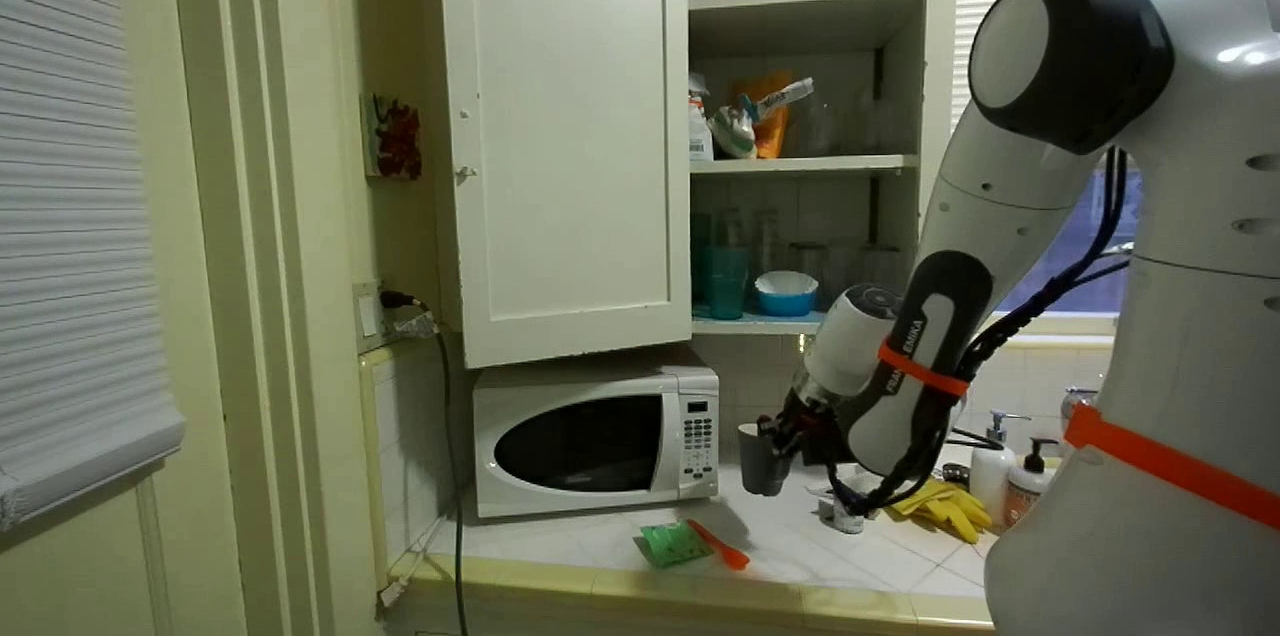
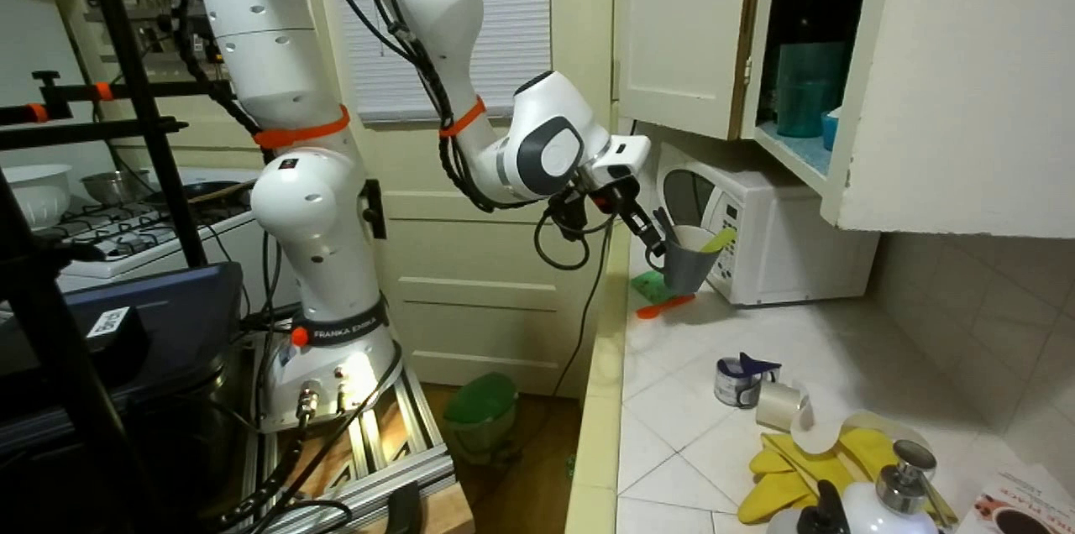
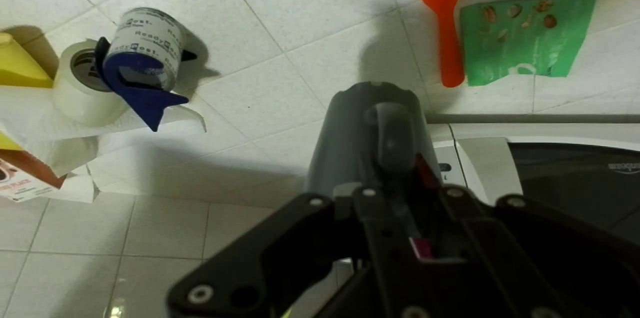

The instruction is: Put the grey cup into the cupboard

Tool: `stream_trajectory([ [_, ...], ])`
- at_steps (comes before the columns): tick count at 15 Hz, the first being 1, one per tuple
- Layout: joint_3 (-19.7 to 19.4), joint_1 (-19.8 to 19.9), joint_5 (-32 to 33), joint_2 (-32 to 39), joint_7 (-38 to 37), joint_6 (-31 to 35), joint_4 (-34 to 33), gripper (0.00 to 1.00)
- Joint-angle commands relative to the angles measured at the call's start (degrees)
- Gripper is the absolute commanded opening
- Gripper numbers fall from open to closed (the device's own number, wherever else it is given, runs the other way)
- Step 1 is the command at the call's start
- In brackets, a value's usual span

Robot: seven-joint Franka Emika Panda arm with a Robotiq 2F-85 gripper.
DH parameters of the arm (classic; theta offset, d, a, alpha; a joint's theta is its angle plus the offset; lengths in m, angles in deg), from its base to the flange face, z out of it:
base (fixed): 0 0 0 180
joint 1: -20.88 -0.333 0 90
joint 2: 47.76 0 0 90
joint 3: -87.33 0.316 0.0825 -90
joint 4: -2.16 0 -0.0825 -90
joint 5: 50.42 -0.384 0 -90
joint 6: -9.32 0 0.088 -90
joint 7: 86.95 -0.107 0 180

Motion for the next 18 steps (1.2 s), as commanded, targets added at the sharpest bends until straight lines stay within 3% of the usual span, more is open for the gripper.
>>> stream_trajectory([
  [1, -8.8, -5.0, 10.9, -2.8, -6.3, -0.6, -0.1, 0.05],
  [8, -22.1, -10.9, 25.9, -6.4, -15.2, 1.2, -0.2, 0.05],
  [9, -18.7, -8.8, 22.2, -3.8, -11.5, 0.4, -0.2, 0.19],
  [11, -20.7, -9.7, 23.7, -4.6, -12.8, 0.4, -0.2, 0.19],
  [12, -21.0, -9.9, 23.8, -4.8, -13.0, 0.4, -0.2, 0.05],
  [18, -17.8, -10.2, 31.7, -10.5, -13.2, -2.6, -0.2, 0.05],
])
